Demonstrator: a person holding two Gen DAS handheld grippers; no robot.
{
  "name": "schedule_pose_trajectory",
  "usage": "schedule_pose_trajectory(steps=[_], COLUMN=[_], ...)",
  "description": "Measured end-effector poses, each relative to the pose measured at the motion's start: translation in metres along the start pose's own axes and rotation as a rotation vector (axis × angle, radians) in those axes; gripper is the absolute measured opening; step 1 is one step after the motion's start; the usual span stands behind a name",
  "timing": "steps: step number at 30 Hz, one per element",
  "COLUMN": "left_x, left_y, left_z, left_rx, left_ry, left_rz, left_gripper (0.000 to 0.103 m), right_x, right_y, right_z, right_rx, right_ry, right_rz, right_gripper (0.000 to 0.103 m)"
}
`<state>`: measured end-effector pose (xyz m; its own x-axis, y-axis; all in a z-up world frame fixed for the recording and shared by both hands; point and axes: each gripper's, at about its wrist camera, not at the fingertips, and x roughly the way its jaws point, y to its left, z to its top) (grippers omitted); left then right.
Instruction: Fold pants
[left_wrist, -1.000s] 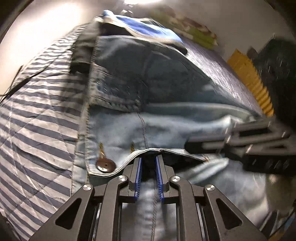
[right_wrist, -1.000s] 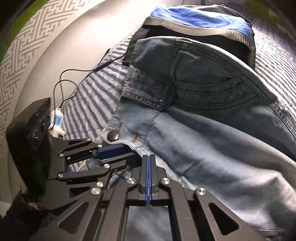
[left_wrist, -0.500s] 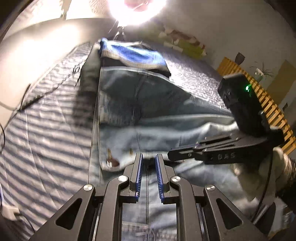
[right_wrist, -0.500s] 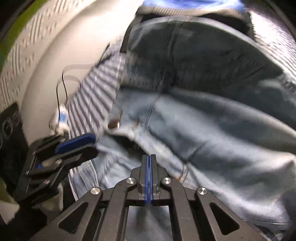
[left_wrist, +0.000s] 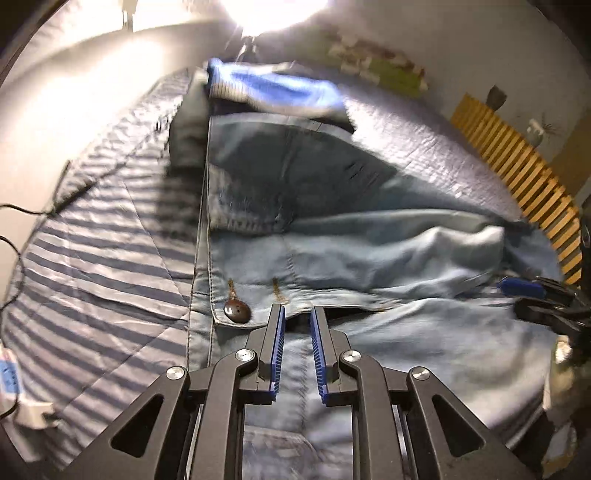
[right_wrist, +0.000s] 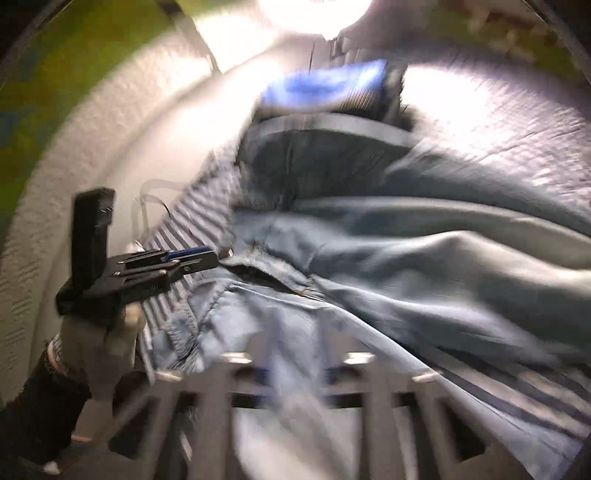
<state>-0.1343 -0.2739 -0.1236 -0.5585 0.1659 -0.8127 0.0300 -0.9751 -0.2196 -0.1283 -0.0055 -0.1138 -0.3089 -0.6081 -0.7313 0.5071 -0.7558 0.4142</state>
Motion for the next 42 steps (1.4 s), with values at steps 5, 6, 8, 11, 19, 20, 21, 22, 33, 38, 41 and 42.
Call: schedule_pose_trajectory(steps=[5, 6, 8, 11, 19, 20, 21, 22, 33, 38, 41, 42], left_x=[-0.062, -0.075, -0.1, -0.116, -0.092, -0.086, -0.078, -0.072, -0.004, 0.026, 0.037, 0.037], left_y=[-0.031, -0.036, -0.052, -0.078, -0.147, -0.155, -0.164, -0.174, -0.322, -0.328, -0.319, -0.317], left_z=[0.001, 0.0, -0.002, -0.014, -0.068, -0.075, -0.083, -0.09, -0.176, -0.183, -0.181, -0.18], left_rx=[0.043, 0.045, 0.063, 0.106, 0.231, 0.244, 0.26, 0.281, 0.703, 0.754, 0.753, 0.742], left_ry=[-0.08, -0.09, -0.107, -0.1, 0.059, 0.085, 0.114, 0.139, 0.334, 0.375, 0.389, 0.393], left_rz=[-0.016, -0.026, -0.054, -0.079, -0.102, -0.108, -0.115, -0.119, -0.157, -0.099, -0.096, -0.104], left_gripper=[0.016, 0.016, 0.017, 0.019, 0.021, 0.021, 0.021, 0.023, 0.057, 0.057, 0.057, 0.057], right_x=[-0.139, -0.162, -0.203, -0.262, -0.391, -0.403, -0.412, -0.418, -0.408, -0.401, -0.396, -0.394], right_y=[-0.046, -0.058, -0.081, -0.126, -0.246, -0.26, -0.275, -0.285, -0.374, -0.386, -0.396, -0.4], right_z=[-0.055, -0.069, -0.1, -0.157, -0.318, -0.337, -0.353, -0.367, -0.401, -0.388, -0.378, -0.375], right_rx=[0.045, 0.086, 0.187, 0.346, 0.811, 0.887, 0.962, 1.004, 1.113, 1.085, 1.053, 1.044], right_ry=[-0.343, -0.371, -0.395, -0.41, -0.509, -0.528, -0.541, -0.549, -0.547, -0.55, -0.506, -0.489], right_rz=[-0.17, -0.195, -0.249, -0.41, -0.765, -0.768, -0.773, -0.766, -0.657, -0.642, -0.669, -0.655], right_gripper=[0.07, 0.07, 0.07, 0.07, 0.07, 0.07, 0.07, 0.07, 0.07, 0.07, 0.043, 0.034])
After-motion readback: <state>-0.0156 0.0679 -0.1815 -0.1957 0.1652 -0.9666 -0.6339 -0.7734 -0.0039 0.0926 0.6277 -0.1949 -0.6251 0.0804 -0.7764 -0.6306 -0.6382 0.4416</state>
